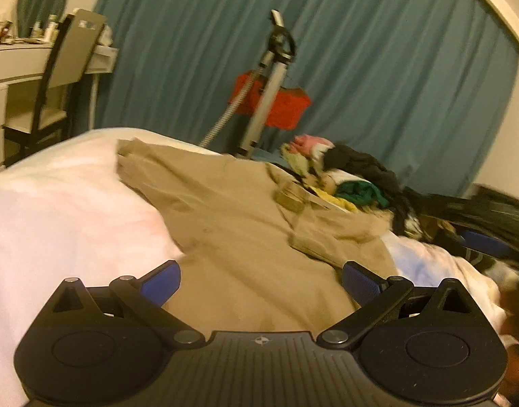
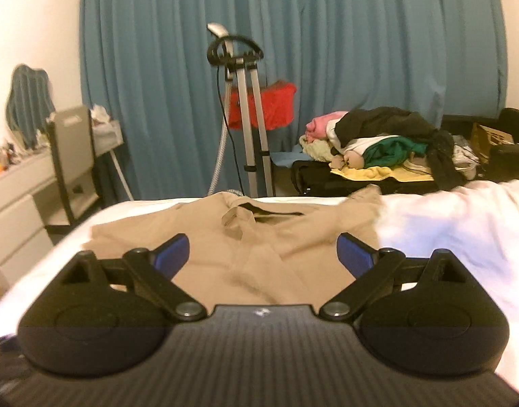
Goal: Fold clothes
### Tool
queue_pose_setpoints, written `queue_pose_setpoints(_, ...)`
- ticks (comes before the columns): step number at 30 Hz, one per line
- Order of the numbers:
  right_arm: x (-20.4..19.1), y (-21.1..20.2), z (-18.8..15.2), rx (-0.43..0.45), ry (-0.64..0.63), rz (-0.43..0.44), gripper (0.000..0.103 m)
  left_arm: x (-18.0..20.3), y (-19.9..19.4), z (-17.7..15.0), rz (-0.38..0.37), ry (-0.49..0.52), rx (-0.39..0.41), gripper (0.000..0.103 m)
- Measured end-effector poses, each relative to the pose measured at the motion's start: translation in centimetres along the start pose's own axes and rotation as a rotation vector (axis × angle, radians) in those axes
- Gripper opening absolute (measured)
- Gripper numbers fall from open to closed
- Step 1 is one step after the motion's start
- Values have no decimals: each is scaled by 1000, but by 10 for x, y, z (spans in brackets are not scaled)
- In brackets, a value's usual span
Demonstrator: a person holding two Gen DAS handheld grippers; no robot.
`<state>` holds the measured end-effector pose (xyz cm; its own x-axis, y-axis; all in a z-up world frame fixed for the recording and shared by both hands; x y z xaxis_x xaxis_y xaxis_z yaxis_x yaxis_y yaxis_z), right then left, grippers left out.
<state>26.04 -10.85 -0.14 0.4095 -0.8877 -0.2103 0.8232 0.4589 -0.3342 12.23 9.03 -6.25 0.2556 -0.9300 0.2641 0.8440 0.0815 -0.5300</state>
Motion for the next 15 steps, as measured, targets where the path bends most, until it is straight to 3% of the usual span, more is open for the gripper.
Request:
queue_pose_setpoints(7, 15, -139, -36, 61, 92, -6, 95, 39, -31, -26, -101, 102, -34, 101)
queue_pose_setpoints(11, 49, -191, -66, 108, 203, -79, 95, 67, -52, -51, -231, 175, -96, 98)
queue_pose_setpoints(15, 84, -216, -88, 139, 370, -97, 95, 92, -55, -81, -398, 162, -245, 92)
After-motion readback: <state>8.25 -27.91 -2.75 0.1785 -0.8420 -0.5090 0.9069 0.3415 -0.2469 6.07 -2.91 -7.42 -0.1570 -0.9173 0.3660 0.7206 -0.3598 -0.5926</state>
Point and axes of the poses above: each gripper's, at about its wrist camera, not at the fingertips, and y roughly the way its jaws point, x to its right, z to its top, the point moved 3 cm from there along y, roughly the way its jaws point, and after that the axes turned 12 degrees about z, right-handed, at the moved point
